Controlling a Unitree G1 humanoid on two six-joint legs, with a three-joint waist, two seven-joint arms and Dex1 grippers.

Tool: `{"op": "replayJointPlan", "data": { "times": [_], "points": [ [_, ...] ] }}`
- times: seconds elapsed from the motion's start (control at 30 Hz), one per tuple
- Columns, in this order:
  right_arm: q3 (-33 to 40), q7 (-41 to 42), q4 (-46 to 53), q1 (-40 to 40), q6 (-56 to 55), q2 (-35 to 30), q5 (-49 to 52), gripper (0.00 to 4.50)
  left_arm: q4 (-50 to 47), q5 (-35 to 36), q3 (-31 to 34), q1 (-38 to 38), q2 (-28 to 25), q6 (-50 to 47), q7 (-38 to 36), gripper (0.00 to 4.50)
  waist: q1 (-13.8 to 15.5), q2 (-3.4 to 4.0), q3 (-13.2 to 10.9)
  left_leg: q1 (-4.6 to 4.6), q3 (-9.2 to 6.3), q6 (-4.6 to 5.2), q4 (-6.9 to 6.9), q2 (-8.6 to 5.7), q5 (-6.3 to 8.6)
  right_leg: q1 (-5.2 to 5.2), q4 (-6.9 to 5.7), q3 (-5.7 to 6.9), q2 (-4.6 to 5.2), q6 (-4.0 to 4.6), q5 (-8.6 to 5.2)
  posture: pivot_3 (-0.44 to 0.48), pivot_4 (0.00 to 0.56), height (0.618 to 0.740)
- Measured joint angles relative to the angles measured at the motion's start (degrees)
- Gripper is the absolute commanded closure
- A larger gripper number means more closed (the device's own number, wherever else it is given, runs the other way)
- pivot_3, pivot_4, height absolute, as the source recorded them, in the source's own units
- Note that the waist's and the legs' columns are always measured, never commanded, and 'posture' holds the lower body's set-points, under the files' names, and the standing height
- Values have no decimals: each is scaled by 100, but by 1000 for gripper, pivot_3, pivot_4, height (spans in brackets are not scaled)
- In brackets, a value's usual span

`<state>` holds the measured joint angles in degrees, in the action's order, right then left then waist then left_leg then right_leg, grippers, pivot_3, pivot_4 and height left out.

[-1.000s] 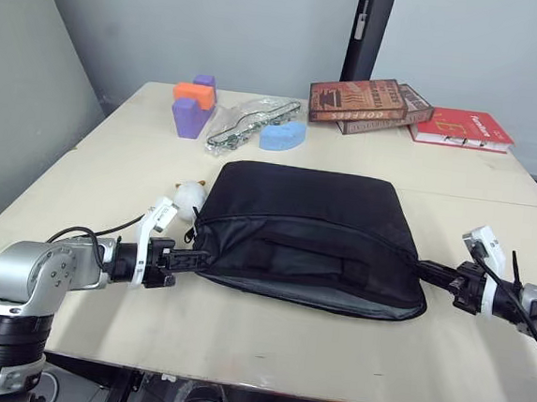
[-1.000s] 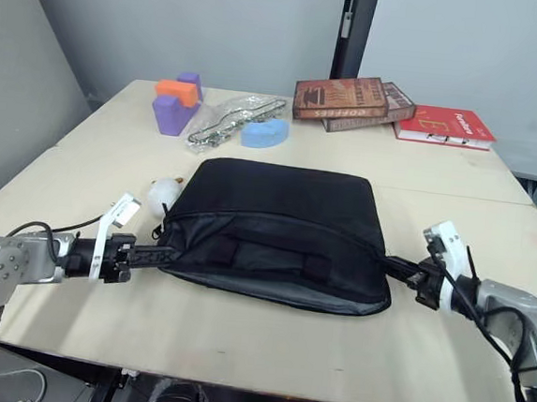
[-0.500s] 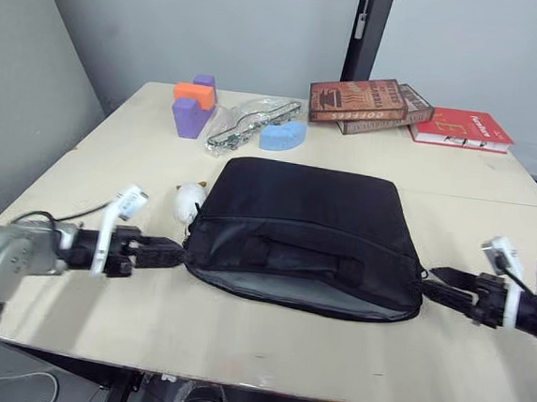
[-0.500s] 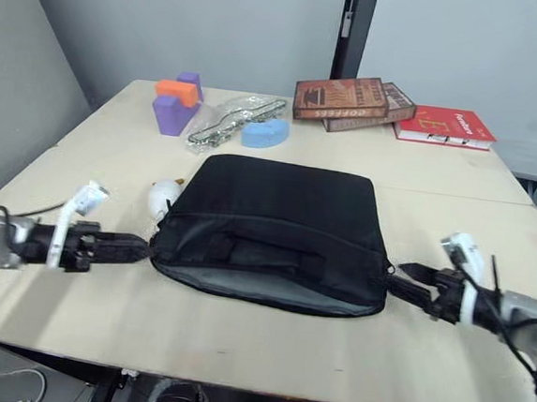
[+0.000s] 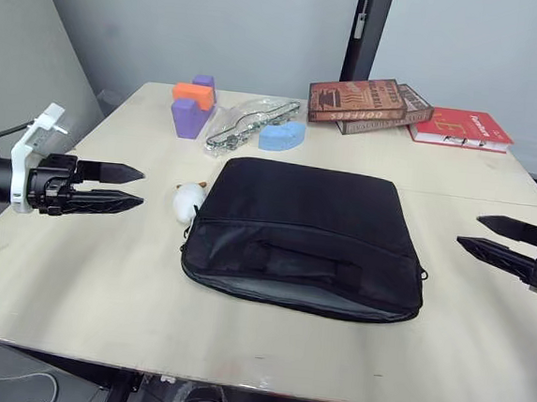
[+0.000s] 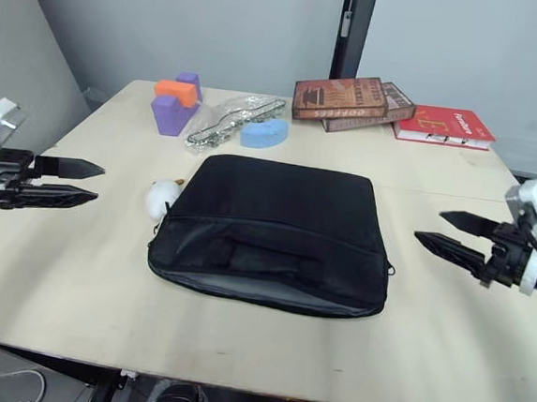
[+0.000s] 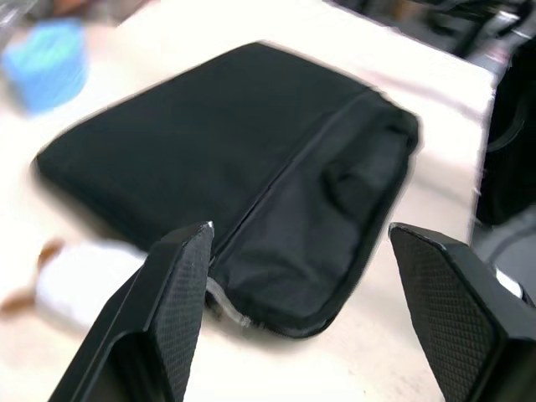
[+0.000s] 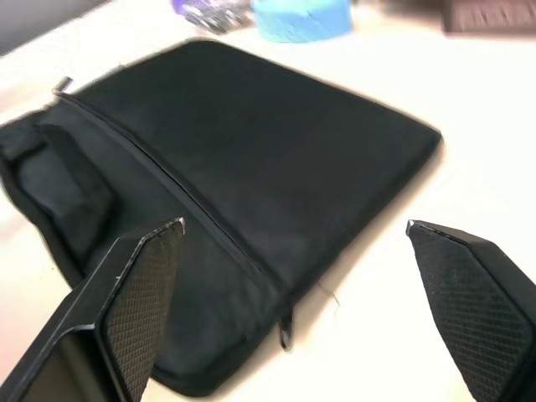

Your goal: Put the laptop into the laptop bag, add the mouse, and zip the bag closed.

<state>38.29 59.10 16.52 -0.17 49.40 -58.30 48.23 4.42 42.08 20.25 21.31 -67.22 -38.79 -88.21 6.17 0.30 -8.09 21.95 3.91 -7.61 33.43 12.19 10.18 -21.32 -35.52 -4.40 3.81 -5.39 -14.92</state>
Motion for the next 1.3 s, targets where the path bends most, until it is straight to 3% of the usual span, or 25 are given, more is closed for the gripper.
{"op": "replayJointPlan", "data": {
  "times": [0.2, 0.3, 0.43, 0.63, 0.67, 0.87, 0.9, 1.3],
  "points": [
    [-314, -256, 854, -602, 169, -96, 482, 38, -460, 127, -265, 442, 129, 209, -139, 982, 46, 1, 1, 0, 0, -20, 9, 1, -10, -2, -14, -3, -1, 0, 0, 0, 150, 740],
    [-648, -416, 1100, -922, 259, -88, 770, 771, -711, 244, -433, 492, 324, 253, -150, 982, 61, 2, 1, 2, 1, -21, 10, 1, -11, -4, -17, -4, -2, -1, 0, 0, 150, 740],
    [-1459, -577, 1365, -1422, 291, 105, 1019, 2242, -1246, 343, -837, 544, 610, 332, -160, 982, 82, 1, 2, 4, 1, -22, 13, 1, -11, -6, -21, -5, -2, -3, 1, 0, 150, 740],
    [-2809, -716, 1169, -2058, 64, 691, 532, 4325, -1475, 490, -1185, 827, 946, 371, -161, 982, 76, -1, 4, 6, 1, -27, 28, 1, -13, -13, -49, -8, -3, -3, 1, 0, 150, 740],
    [-3097, -704, 1081, -2162, 7, 795, 369, 4463, -1463, 480, -1256, 856, 989, 375, -161, 982, 71, -1, 4, 6, 0, -28, 33, 1, -13, -14, -55, -8, -4, -4, 2, 0, 150, 740],
    [-4570, -654, 592, -2598, -260, 1462, -612, 4463, -1369, 458, -1393, 1004, 1057, 381, -159, 982, 5, -2, 5, 15, 0, -36, 35, 2, -16, -32, -71, -8, -6, -19, 10, 0, 150, 740],
    [-4673, -606, 510, -2660, -280, 1540, -705, 4463, -1359, 457, -1394, 1009, 1057, 378, -158, 982, 5, -2, 5, 17, 0, -36, 35, 2, -16, -33, -70, -8, -6, -49, 27, 0, 150, 740],
    [-5508, -293, -340, -3199, -699, 2056, -1705, 4463, -1251, 455, -1420, 1078, 1129, 222, -80, 982, -21, -3, 5, 23, -1, -42, 43, 4, -16, -50, -98, -6, -6, -46, 25, 0, 150, 740]
  ]
}}
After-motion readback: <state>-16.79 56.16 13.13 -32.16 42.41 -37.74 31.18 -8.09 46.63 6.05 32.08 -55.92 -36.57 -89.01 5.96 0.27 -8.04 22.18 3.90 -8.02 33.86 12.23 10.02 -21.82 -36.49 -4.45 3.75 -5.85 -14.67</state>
